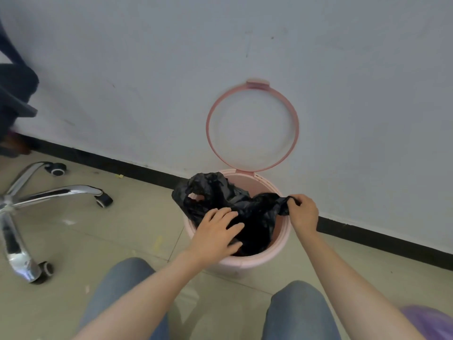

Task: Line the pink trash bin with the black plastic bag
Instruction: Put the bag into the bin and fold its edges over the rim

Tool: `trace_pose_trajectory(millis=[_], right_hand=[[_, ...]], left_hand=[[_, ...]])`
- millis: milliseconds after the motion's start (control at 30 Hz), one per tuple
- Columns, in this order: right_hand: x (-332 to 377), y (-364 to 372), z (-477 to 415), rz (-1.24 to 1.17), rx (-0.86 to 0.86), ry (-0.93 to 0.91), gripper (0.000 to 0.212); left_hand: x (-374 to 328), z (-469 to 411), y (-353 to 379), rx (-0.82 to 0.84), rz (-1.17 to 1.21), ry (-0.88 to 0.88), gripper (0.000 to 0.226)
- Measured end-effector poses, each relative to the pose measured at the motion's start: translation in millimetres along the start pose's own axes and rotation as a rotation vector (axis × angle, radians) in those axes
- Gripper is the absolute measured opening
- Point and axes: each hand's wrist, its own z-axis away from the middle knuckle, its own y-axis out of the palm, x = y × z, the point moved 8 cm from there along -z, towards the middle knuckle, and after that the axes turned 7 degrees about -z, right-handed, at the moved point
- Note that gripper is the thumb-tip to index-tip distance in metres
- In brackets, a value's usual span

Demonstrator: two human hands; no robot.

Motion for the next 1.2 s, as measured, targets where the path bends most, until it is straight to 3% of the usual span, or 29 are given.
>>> trace_pose_trajectory(millis=[67, 167, 300, 433, 500, 567, 600, 667, 733, 833, 933, 1100, 1200], right_hand=[[4, -4, -1, 0.011, -0.014, -0.018, 0.018], [19, -12, -5, 0.02, -0.054, -0.067, 0.02], [40, -27, -15, 0.009, -0.125, -0.08, 0.035], [51, -41, -22, 0.058, -0.142, -0.099, 0.044], [47, -47, -23, 0.078, -0.144, -0.094, 0.042], [43, -49, -21, 0.128, -0.116, -0.097, 0.024], [43, -49, -17, 0.185, -0.094, -0.109, 0.015], [52, -40, -7, 0.381, 0.0, -0.26, 0.043], [67, -14, 15, 0.537, 0.195, -0.568, 0.065], [64, 28, 55, 0.798, 0.514, -0.816, 0.076], [60, 42, 66, 0.958, 0.512, -0.903, 0.065], [67, 31, 59, 0.919, 0.432, -0.882, 0.039], [76, 18, 66, 0.881, 0.346, -1.003, 0.023]], left_hand=[[-8, 8, 40, 0.243, 0.114, -0.079, 0.057], [-15, 7, 64, 0.351, 0.129, -0.145, 0.067], [-10, -1, 63, 0.347, 0.124, -0.225, 0.069], [-1, 0, 51, 0.279, 0.062, -0.244, 0.047], [5, 4, 43, 0.217, 0.069, -0.236, 0.041], [9, 7, 34, 0.175, 0.104, -0.192, 0.04], [11, 8, 31, 0.164, 0.128, -0.17, 0.041], [15, 9, 25, 0.17, 0.165, -0.142, 0.04], [17, 10, 20, 0.186, 0.187, -0.114, 0.039], [18, 14, 15, 0.22, 0.251, -0.077, 0.038], [16, 19, 11, 0.286, 0.319, -0.055, 0.03], [17, 22, 8, 0.361, 0.353, -0.039, 0.031], [12, 22, 7, 0.391, 0.263, -0.003, 0.024]])
